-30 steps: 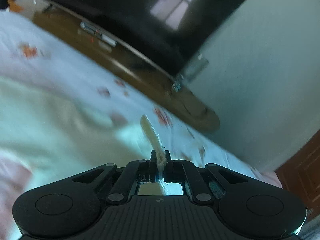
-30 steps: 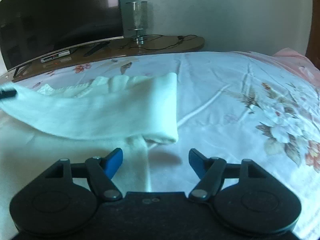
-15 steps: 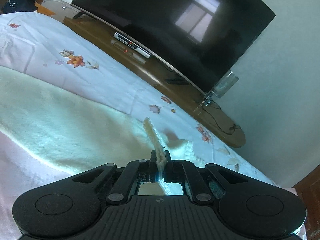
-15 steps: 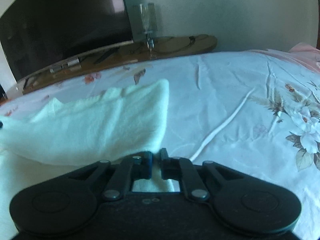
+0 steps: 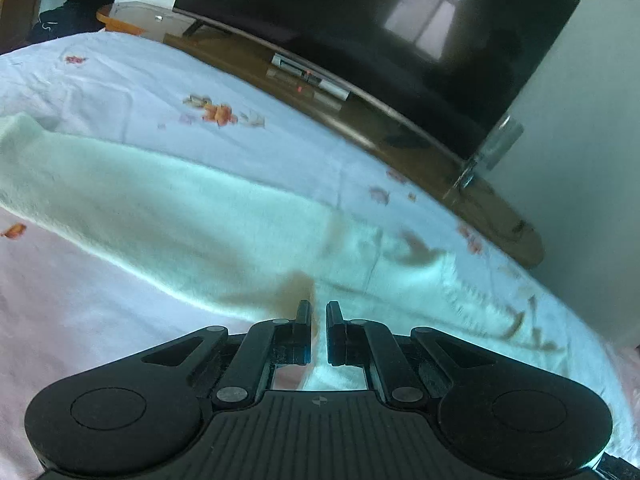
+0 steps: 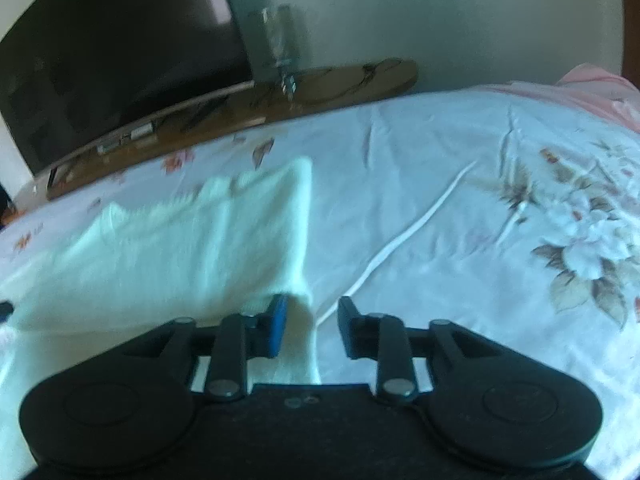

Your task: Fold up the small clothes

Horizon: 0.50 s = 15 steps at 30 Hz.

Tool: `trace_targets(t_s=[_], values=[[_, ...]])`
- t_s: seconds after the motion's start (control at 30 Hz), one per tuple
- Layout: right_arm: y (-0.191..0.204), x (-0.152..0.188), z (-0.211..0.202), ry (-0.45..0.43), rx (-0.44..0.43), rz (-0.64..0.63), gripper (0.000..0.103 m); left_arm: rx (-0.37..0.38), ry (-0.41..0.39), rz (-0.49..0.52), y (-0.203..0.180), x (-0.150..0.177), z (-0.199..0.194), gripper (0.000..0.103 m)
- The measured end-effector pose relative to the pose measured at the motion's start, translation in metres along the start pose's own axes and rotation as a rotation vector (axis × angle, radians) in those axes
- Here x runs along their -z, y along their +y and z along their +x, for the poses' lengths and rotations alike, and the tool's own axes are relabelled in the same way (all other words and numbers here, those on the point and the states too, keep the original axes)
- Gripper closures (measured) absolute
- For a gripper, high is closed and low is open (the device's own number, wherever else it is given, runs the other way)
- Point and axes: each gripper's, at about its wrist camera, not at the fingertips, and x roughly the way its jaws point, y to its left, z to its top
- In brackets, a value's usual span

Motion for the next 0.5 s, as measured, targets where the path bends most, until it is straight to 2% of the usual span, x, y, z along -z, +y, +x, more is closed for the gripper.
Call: trace_targets(t_s=[0.1, 0.2, 0.3, 0.5], values=[[0.001, -0.012, 0.001, -0.043, 0.008, 0.002, 0.052, 0.050, 0.018, 0.032, -0.013, -0.001, 0.004, 0.098], [0.011, -0.024, 0.019, -0.045, -0.005, -0.030, 0.052, 0.081, 0.049, 0.081, -0.033, 0.008, 0.019, 0.098], [0.018, -0.033, 0.046, -0.022, -0.015, -0.030, 0.052, 0.041, 0.109, 0.101, -0.040, 0.018, 0.044, 0.098], [0.016, -0.050, 0.095, 0.002, -0.026, 0.000, 0.052, 0.035, 0.072, 0.100, -0.035, 0.017, 0.054, 0.098]])
